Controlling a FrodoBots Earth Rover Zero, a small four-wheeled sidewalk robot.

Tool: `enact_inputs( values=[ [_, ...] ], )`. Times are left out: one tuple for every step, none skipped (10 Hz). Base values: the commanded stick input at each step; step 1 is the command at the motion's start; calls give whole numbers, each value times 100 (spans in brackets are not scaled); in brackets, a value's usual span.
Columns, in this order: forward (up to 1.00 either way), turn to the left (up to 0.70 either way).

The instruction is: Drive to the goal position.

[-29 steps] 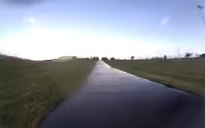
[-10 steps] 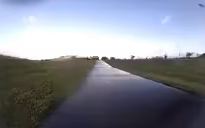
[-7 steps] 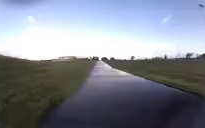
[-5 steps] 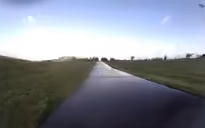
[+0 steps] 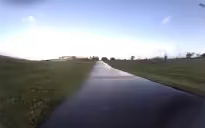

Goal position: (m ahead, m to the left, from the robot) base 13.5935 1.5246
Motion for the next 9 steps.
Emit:
enact_inputs(
  values=[
    [45,0],
    [45,0],
    [45,0],
    [45,-6],
    [45,-14],
    [45,-26],
    [45,-10],
    [45,0],
    [45,0]
  ],
)
